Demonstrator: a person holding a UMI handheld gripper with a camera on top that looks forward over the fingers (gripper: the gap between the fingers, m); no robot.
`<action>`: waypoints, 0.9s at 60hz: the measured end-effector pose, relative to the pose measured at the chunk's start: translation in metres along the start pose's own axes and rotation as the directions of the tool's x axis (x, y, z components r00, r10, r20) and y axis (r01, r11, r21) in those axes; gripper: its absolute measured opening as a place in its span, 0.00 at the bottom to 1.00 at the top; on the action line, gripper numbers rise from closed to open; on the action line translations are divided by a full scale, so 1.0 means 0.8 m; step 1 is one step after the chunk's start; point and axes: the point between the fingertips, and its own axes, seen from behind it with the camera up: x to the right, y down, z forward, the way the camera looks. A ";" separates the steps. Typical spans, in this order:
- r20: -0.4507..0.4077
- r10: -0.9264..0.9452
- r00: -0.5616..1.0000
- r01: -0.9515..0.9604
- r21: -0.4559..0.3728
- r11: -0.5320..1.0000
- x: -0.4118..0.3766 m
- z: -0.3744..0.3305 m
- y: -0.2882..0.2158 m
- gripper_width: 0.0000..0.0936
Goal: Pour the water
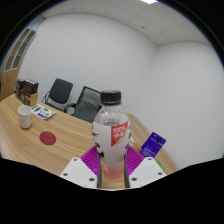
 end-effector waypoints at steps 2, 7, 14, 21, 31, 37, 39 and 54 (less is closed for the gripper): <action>-0.038 -0.070 0.997 0.071 0.008 0.997 -0.012 0.003 -0.029 0.33; -0.117 -0.262 0.958 0.266 0.022 0.964 -0.045 0.015 -0.094 0.33; -0.194 -0.532 0.824 0.544 0.011 0.839 -0.106 0.038 -0.163 0.33; -0.226 -0.768 0.600 0.785 -0.019 0.619 -0.178 0.063 -0.203 0.32; -0.236 -0.954 0.184 0.976 -0.072 0.206 -0.267 0.102 -0.211 0.32; -0.229 -0.973 -0.032 0.996 -0.094 -0.011 -0.305 0.118 -0.208 0.32; -0.232 -0.969 -0.085 0.993 -0.095 -0.065 -0.313 0.124 -0.205 0.32; -0.196 -0.971 -0.136 0.990 -0.050 -0.129 -0.344 0.133 -0.189 0.32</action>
